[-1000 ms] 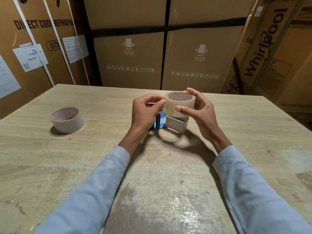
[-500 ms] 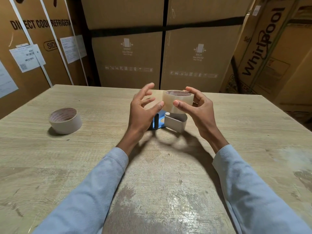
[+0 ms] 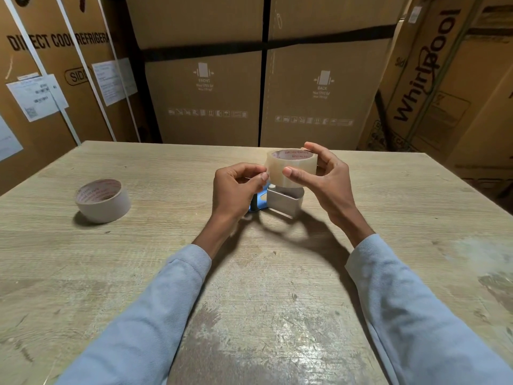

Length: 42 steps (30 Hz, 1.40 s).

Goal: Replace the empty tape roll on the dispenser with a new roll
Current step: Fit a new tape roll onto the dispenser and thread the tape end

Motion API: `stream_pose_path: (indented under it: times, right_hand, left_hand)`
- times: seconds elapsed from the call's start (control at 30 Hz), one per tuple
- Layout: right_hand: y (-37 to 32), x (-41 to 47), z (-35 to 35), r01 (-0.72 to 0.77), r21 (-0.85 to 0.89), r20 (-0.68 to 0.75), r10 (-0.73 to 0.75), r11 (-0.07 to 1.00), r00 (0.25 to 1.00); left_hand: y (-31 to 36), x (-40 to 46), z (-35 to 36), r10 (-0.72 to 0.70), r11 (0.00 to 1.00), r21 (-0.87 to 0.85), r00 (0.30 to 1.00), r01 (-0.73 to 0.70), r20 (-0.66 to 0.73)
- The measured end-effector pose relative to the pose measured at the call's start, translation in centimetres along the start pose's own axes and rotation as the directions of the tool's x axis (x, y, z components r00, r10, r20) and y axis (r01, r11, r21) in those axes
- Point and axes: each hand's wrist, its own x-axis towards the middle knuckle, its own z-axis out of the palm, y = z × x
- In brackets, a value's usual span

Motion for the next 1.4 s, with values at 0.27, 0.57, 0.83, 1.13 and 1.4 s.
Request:
stream_pose_path:
  times: [0.27, 0.57, 0.83, 1.13, 1.4]
  right_hand:
    - [0.6, 0.1, 0.2, 0.042, -0.095, -0.022, -0.044, 0.995, 0.999]
    - [0.3, 0.1, 0.5, -0.005, -0.145, 0.053, 0.013, 0.989, 0.999]
    - [0.4, 0.3, 0.5, -0.045, -0.265, 0.063, 0.064, 0.963, 0.996]
    - [-0.3, -0.1, 1.8, -0.021, -0.535, 0.022, 0.039, 0.845, 0.999]
    - [-0.6, 0.7, 0.5, -0.183, -0.409, 0.053, 0.224, 0.894, 0.973]
  left_hand:
    - [-0.1, 0.4, -0.8, 0.015, 0.994, 0.106, 1.000, -0.017, 0.019]
    - [-0.4, 1.1, -1.7, 0.080, 0.968, 0.237, 0.996, -0.084, 0.024]
    - [-0.1, 1.7, -1.3, 0.148, 0.917, 0.369, 0.988, -0.151, 0.038]
    - [-0.2, 1.4, -1.0, 0.178, 0.840, 0.508, 0.981, -0.192, 0.075]
    - [0.1, 1.2, -0.7, 0.212, 0.820, 0.525, 0.973, -0.229, 0.092]
